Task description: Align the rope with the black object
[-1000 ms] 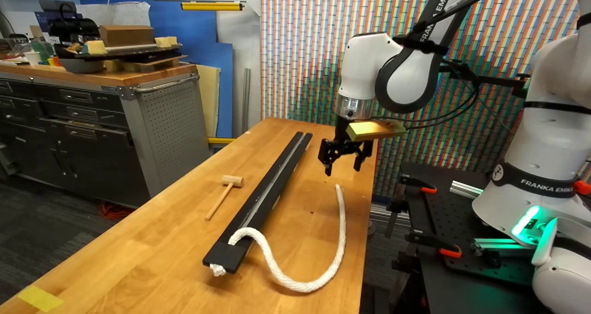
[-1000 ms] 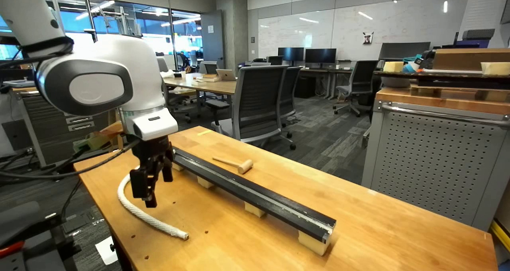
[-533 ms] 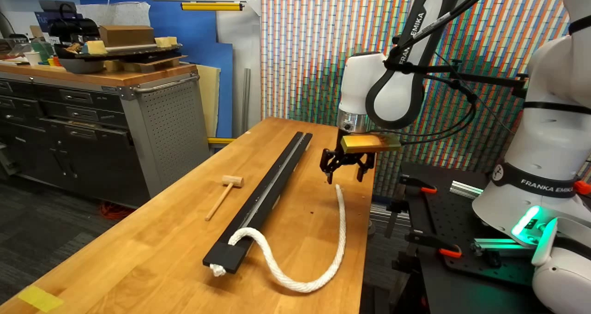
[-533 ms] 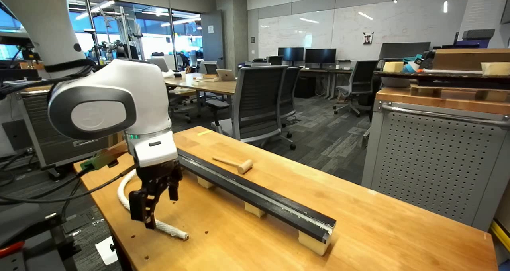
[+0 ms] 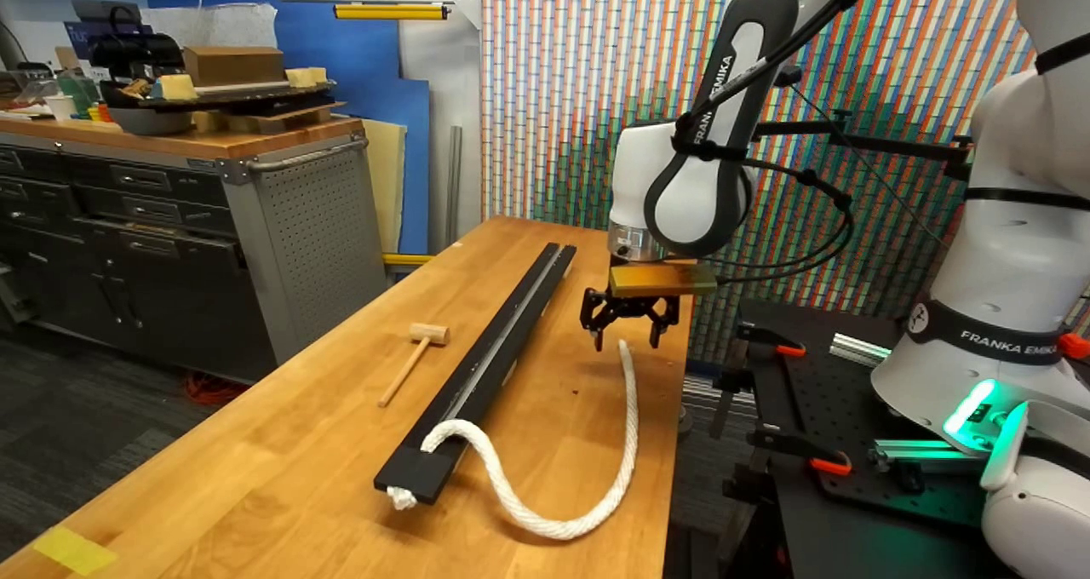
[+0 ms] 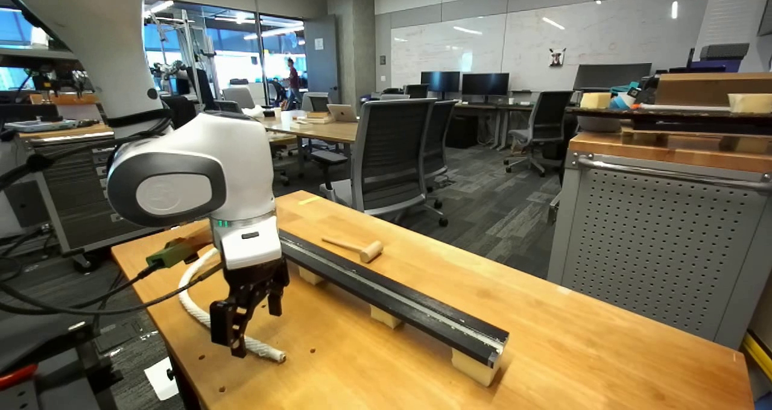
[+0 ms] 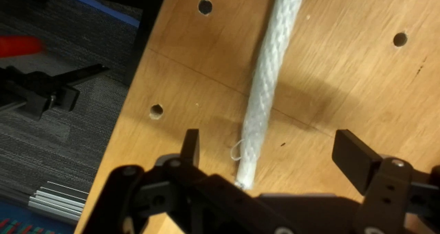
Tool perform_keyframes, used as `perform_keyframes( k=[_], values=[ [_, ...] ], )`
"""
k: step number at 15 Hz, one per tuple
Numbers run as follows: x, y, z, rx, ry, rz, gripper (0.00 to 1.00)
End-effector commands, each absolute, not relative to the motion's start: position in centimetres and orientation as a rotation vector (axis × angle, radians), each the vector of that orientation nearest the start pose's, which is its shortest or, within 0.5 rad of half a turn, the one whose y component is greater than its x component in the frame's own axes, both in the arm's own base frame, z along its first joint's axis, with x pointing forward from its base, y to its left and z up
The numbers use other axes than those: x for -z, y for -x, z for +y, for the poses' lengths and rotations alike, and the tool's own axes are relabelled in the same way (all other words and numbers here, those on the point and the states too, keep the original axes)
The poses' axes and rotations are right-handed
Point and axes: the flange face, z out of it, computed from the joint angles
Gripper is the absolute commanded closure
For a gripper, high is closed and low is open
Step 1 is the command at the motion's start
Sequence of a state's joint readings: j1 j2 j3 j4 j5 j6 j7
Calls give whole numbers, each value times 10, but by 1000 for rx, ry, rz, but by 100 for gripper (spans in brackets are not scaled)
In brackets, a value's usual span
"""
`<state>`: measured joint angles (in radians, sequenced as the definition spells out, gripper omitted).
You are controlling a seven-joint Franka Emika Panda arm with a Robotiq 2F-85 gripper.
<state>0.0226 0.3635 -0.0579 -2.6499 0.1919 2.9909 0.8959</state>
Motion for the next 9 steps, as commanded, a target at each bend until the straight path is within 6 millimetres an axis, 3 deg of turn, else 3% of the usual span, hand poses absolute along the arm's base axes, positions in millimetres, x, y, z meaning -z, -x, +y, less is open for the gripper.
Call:
perform_keyframes(
  k=[1, 2, 4, 5, 9],
  values=[
    [-106, -414, -35, -41, 2664, 1701, 0],
    [-104, -415, -36, -46, 2665, 1708, 5],
    [-99, -415, -37, -50, 2661, 1723, 29],
    [-98, -416, -38, -47, 2659, 1729, 30],
    [-102, -418, -43, -2, 2649, 1753, 62]
  ],
)
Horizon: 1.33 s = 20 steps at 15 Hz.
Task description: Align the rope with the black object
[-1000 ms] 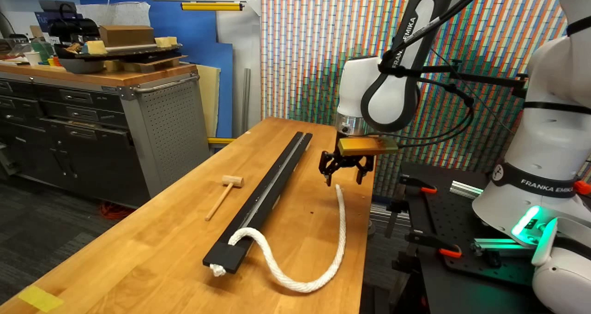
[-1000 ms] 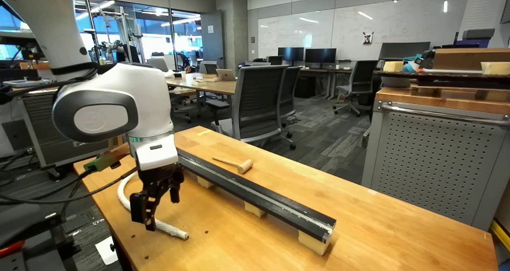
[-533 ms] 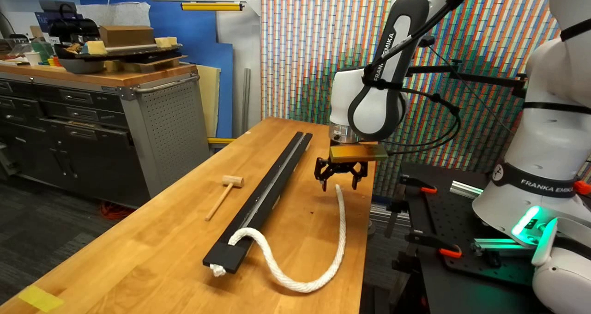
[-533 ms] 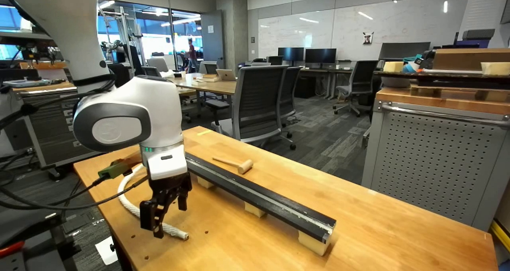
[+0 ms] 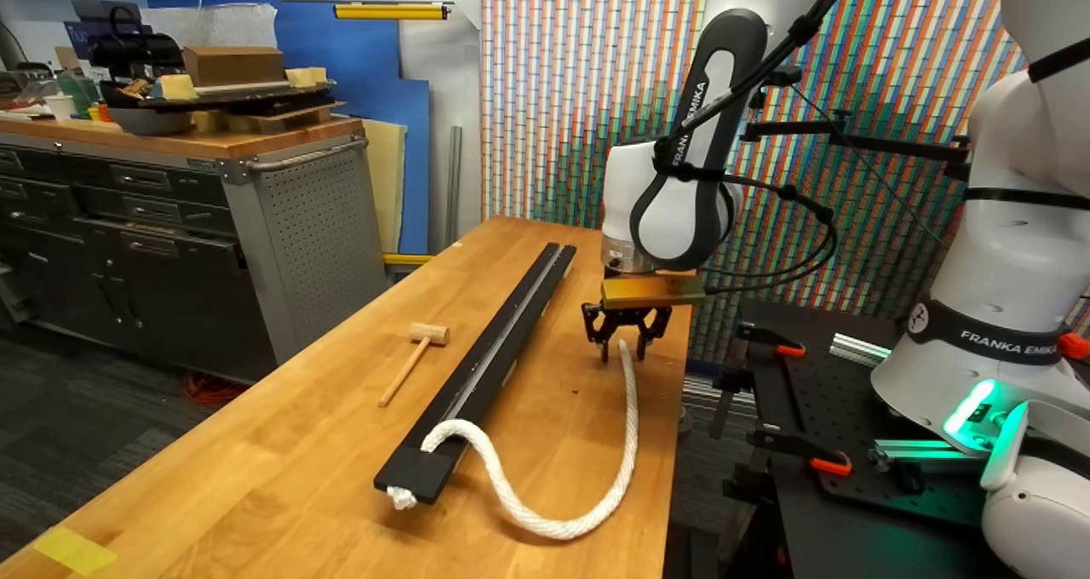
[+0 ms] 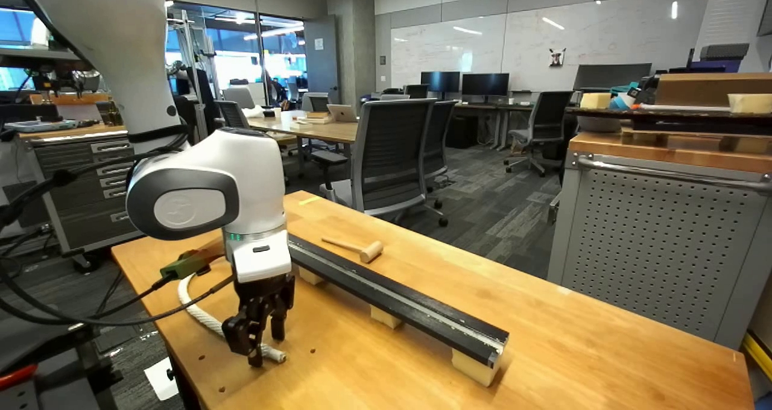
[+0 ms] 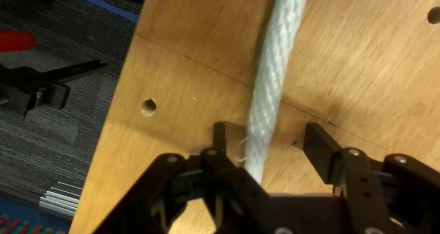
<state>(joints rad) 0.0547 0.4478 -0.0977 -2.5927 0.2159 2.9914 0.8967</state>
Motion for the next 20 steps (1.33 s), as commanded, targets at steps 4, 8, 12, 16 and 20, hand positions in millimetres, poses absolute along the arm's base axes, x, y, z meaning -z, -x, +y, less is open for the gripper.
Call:
perform_keyframes(
  k=[4, 8, 12, 16, 20],
  values=[
    [-106, -421, -45, 16, 2647, 1758, 93],
    [-107, -420, -48, 16, 2644, 1759, 97],
    [-119, -419, -46, 30, 2634, 1720, 97],
    [-139, -422, -44, 81, 2649, 1667, 97],
    [-157, -427, -61, 131, 2662, 1660, 97]
  ],
)
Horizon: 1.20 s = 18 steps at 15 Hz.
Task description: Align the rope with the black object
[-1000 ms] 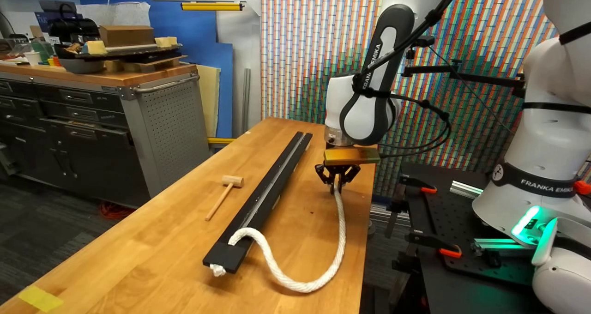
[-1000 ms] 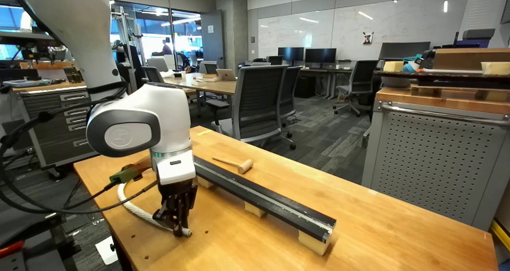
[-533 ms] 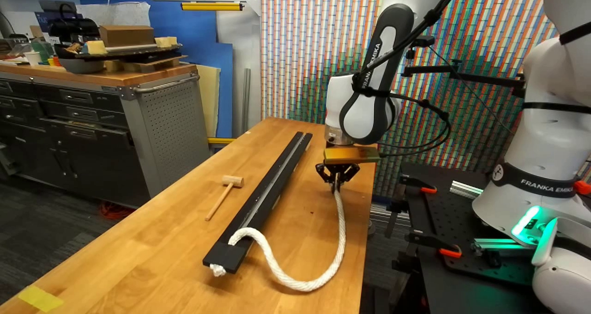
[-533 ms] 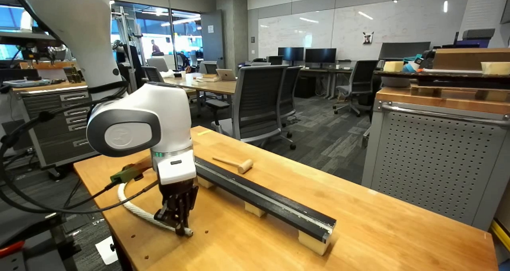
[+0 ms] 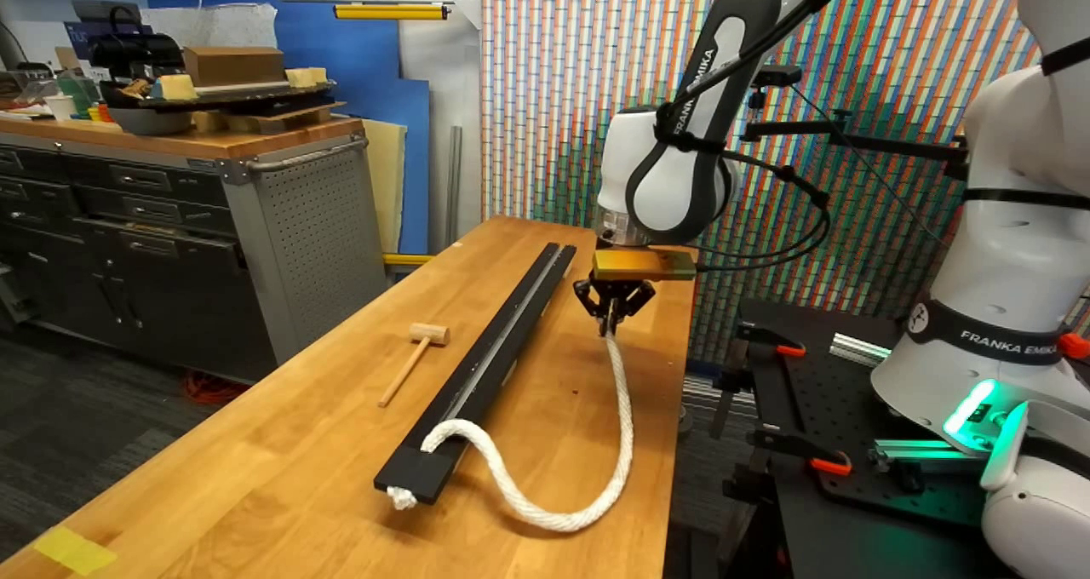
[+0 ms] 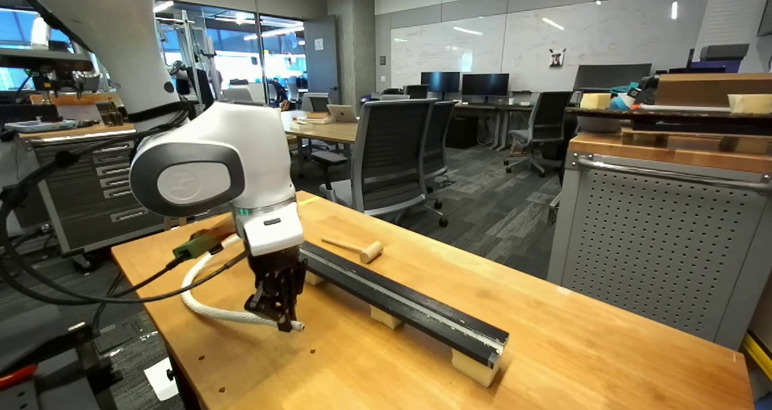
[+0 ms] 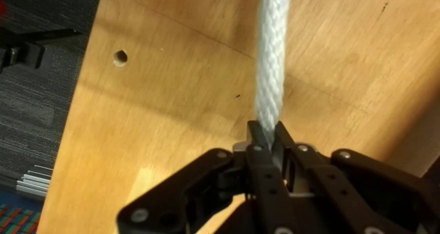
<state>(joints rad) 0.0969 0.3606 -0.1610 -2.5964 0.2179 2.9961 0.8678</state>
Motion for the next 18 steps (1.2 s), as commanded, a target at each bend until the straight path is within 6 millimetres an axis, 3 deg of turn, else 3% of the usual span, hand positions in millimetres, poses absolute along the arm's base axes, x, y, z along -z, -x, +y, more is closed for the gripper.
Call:
perform_keyframes(
  k=[1, 10, 18],
  values=[
    [-161, -428, -68, 144, 2663, 1668, 97],
    [-201, -440, -127, 275, 2648, 1718, 97],
    [-264, -472, -177, 421, 2628, 1734, 97]
  ],
)
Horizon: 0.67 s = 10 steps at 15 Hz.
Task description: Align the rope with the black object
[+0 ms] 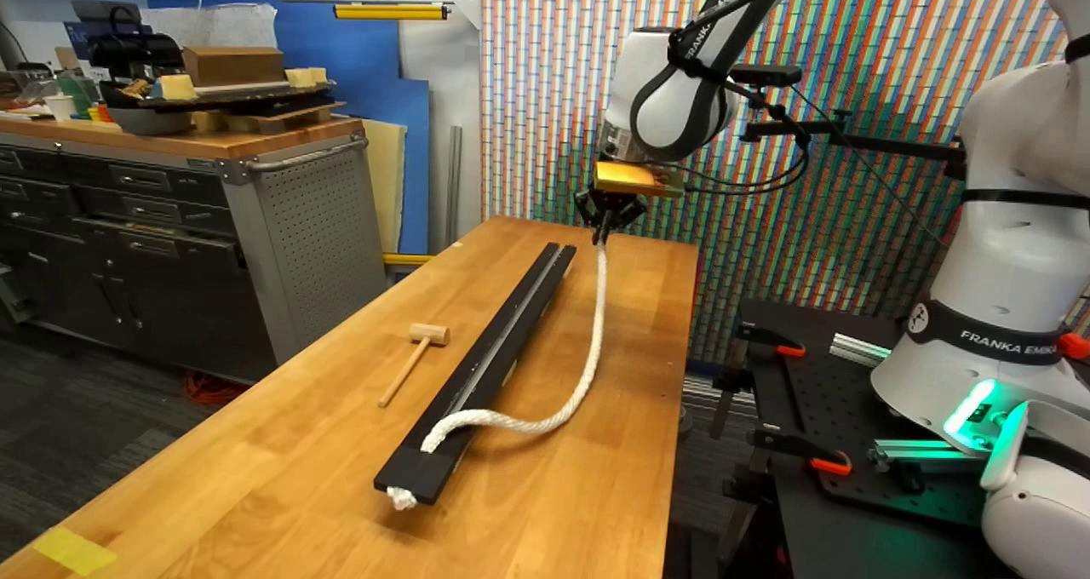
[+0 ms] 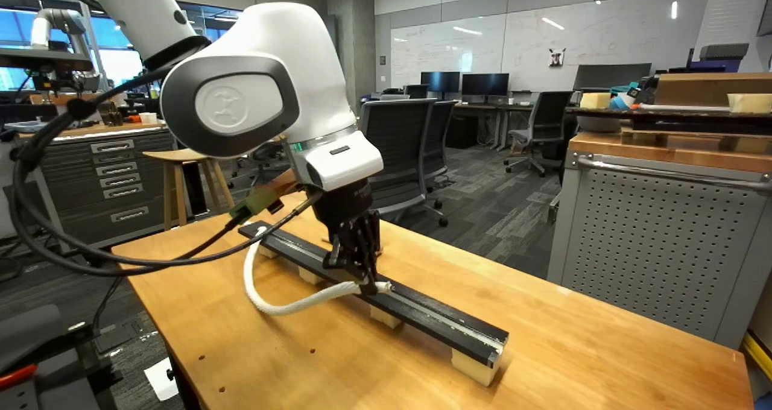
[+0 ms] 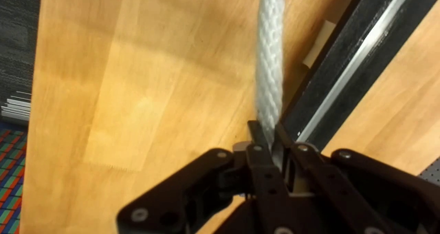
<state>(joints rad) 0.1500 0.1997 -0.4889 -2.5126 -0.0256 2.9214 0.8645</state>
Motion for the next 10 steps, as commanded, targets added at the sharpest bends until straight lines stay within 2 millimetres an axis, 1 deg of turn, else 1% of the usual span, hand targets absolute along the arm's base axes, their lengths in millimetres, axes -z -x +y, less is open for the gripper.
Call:
perform_keyframes(
  k=[1, 4, 7, 10],
  values=[
    [-269, -477, -182, 429, 2620, 1743, 97],
    [-280, -492, -193, 440, 2604, 1776, 97],
    [-286, -507, -212, 454, 2590, 1837, 97],
    [-292, -515, -232, 452, 2555, 1895, 97]
  ],
)
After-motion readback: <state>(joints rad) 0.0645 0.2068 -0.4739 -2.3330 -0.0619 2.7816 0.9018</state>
